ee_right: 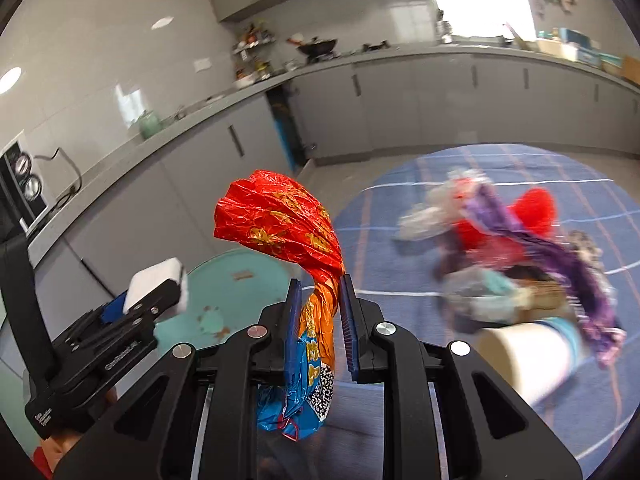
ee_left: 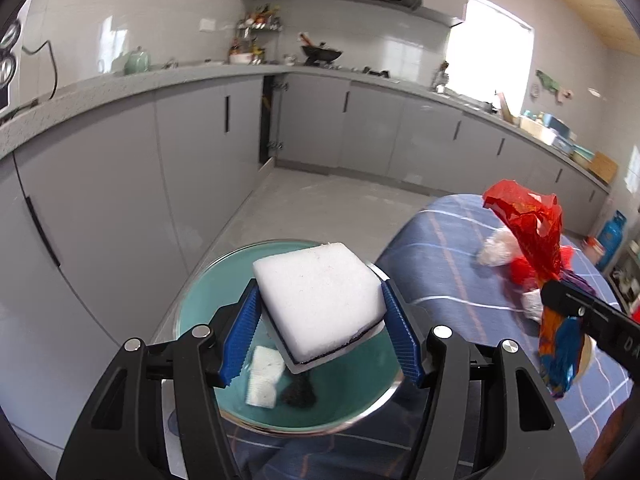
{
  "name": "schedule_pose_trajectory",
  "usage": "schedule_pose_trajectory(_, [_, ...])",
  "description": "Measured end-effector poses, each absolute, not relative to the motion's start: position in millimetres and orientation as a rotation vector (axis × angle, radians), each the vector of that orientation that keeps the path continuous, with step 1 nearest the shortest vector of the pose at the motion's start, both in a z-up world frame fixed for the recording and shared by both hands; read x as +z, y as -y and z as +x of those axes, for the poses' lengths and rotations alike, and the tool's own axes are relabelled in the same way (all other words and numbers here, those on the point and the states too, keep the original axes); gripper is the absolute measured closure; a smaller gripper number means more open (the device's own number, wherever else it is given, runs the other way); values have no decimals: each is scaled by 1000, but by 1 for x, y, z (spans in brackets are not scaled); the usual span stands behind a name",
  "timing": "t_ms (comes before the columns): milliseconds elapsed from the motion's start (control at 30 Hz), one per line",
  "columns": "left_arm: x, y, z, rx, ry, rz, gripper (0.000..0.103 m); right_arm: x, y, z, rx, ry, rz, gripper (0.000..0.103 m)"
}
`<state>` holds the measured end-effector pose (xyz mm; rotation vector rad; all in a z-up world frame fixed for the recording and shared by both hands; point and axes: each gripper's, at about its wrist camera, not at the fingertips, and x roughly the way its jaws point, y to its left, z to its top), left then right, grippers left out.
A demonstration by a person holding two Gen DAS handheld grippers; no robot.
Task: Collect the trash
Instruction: 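Carry sponge and orange wrapper over the teal bin and release both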
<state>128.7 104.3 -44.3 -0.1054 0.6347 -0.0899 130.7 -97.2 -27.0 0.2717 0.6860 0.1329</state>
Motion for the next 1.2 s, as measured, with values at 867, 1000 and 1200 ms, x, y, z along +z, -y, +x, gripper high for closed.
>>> schedule_pose_trajectory(867, [-102,-142,173,45,-776,-142,41,-94,12,215,309,-896,277,79])
schedule_pose_trajectory(1000, [-105,-145,175,59,-790,-139,36,-94,17,217,314,-881,285,59])
schedule_pose_trajectory(1200, [-104,-143,174,71,-794,-139,24,-86,29,208,303,-846,299,59])
